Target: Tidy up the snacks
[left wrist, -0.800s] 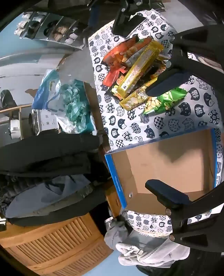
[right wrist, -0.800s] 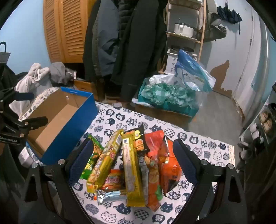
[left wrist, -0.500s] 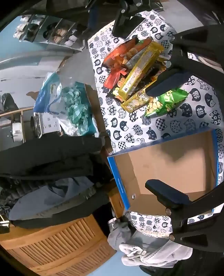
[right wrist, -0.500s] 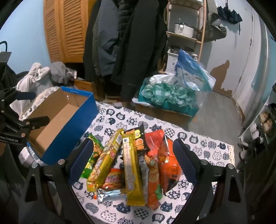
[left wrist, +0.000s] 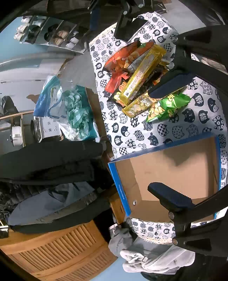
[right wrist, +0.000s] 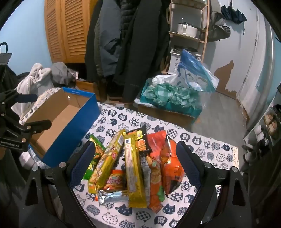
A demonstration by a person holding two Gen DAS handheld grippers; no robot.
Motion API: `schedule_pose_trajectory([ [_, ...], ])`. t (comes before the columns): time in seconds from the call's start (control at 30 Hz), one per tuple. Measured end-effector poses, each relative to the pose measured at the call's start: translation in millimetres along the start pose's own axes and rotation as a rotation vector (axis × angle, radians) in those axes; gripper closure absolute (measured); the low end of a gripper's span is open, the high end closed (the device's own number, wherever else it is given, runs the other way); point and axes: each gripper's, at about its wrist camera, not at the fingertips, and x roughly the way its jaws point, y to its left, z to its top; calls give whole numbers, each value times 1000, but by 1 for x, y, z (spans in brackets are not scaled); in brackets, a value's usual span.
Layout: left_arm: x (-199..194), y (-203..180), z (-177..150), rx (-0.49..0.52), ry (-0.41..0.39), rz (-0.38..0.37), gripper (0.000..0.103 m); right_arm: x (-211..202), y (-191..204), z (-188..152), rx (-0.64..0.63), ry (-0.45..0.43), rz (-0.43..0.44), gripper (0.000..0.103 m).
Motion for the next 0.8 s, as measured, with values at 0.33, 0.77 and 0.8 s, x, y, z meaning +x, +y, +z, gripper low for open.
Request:
schedule_pose_trajectory([
  [0.33,2,-3,0,5,10,-5,5,0,-2,-2,3,15,2,12],
  [0.77,1,-5,-2,1,11,-15,5,0,-4,-6,3,18,3,12],
  [0.8,1,-6,-2,2,12,-16,5,0,-3,-5,4,17,3,12],
])
